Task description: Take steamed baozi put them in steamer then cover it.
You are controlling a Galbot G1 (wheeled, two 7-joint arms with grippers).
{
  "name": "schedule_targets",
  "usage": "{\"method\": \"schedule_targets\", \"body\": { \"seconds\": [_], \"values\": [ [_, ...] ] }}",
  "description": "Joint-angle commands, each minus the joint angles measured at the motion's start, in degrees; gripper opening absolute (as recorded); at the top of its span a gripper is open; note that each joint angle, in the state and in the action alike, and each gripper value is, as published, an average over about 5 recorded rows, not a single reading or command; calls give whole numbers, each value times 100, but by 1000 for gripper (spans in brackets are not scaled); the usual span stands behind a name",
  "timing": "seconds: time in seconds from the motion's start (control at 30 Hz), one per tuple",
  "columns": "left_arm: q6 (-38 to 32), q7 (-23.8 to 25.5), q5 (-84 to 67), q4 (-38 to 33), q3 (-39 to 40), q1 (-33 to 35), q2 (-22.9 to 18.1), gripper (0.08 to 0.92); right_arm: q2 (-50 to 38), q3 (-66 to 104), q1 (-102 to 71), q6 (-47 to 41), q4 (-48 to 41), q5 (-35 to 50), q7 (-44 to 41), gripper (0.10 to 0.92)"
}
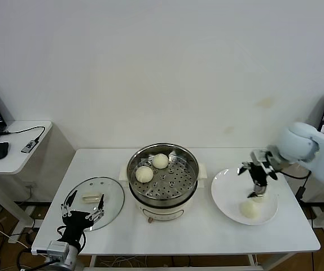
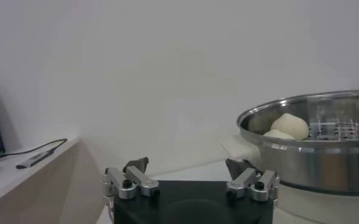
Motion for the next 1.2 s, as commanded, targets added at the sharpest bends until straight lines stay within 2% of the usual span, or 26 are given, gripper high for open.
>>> {"method": "schedule_targets", "body": {
  "seconds": [0.03, 0.4, 0.9, 1.0, 1.2],
  "values": [
    [2, 2, 6, 9, -21, 13, -15, 823, -397, 928, -1630, 368, -206, -969, 268, 823],
    [8, 13, 10, -11, -101, 48, 14, 823, 179, 1816, -2665, 374, -888, -1274, 547, 823],
    [14, 24, 56, -49, -118, 65, 6, 823, 757, 1929, -2813, 344, -1316, -1239, 784, 822],
    [13, 24, 58, -46, -128, 79, 2, 823, 810, 1927, -2821, 292, -1323, -1202, 778, 809],
    [13, 22, 65, -35, -106, 72, -25, 823, 810, 1904, -2801, 204, -1307, -1179, 750, 719]
  ]
}}
